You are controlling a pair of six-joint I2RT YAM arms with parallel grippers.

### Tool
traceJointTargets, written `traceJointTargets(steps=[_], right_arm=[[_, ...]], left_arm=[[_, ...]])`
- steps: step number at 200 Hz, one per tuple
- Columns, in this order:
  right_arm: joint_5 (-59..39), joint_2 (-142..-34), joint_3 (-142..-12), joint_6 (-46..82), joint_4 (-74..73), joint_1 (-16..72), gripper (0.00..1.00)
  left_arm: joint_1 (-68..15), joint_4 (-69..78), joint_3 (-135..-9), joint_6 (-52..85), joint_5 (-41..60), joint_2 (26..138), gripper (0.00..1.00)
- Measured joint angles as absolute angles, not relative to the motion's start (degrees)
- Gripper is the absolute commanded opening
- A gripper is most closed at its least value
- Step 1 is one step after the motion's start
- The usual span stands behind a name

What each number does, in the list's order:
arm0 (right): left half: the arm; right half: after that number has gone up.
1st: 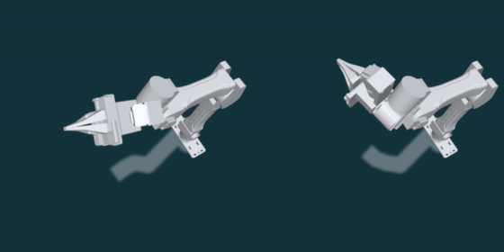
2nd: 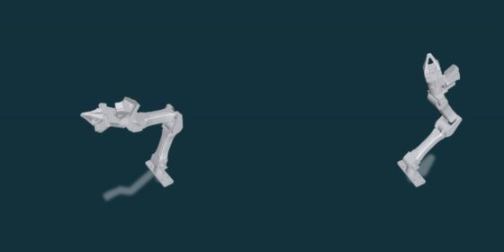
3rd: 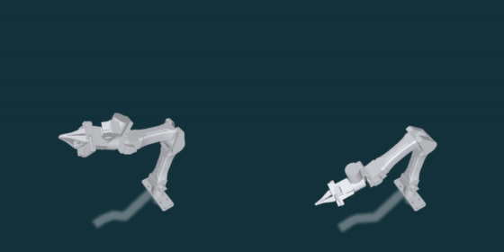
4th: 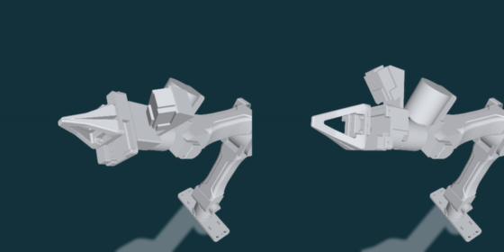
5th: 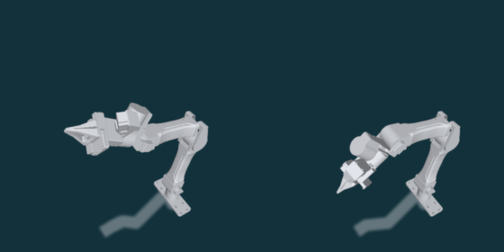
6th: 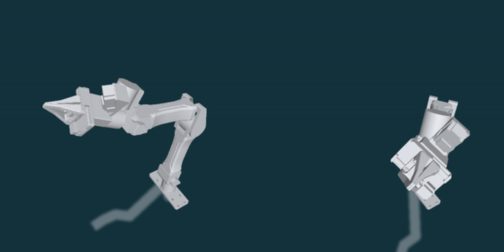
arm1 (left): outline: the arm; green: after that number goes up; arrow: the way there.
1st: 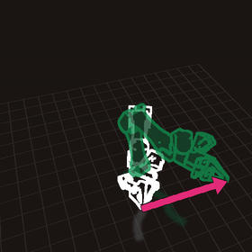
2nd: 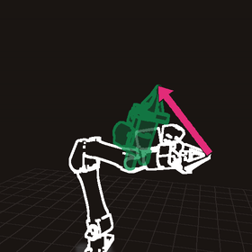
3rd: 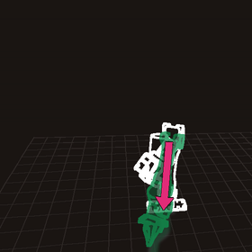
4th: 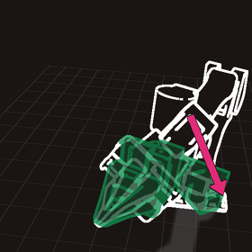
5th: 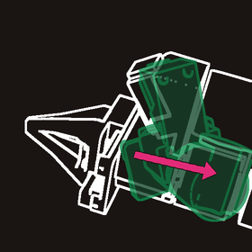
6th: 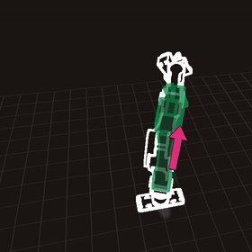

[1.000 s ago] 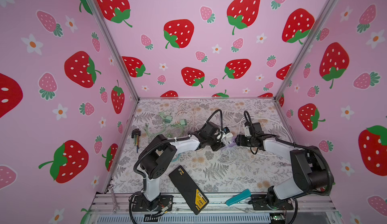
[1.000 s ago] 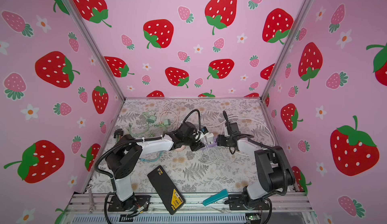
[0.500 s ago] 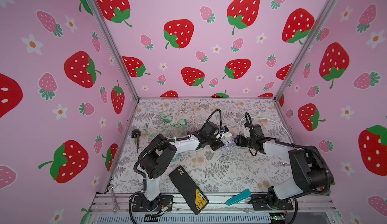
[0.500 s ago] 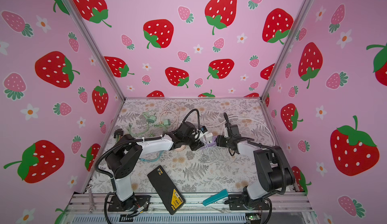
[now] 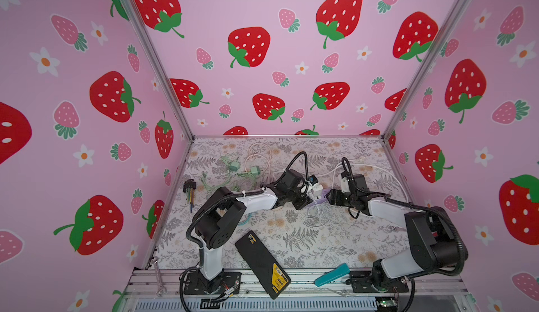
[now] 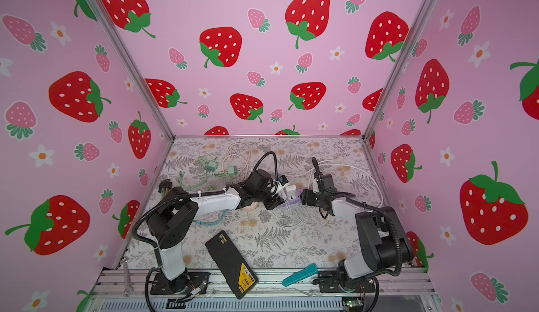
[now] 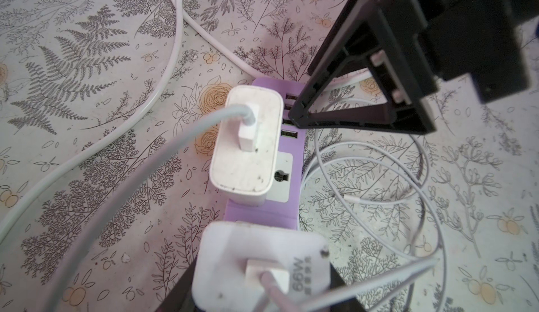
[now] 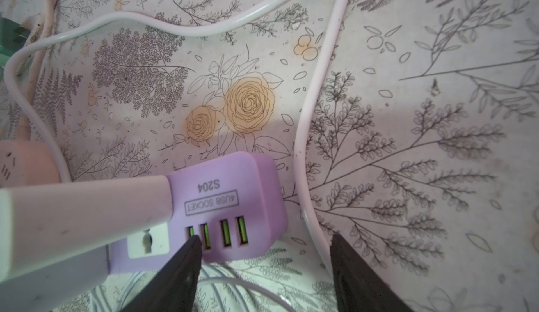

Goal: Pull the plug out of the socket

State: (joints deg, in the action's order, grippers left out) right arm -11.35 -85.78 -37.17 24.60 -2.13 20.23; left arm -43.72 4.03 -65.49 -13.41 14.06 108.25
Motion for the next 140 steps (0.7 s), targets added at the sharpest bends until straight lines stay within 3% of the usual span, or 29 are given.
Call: traceJointTargets(steps=[140], right_arm=[[-13.0, -90.5, -40.2, 23.9, -3.0, 20.0, 0.69]], left_arm=[[-44.0, 4.0, -65.5, -13.8, 13.5, 108.2, 0.33]])
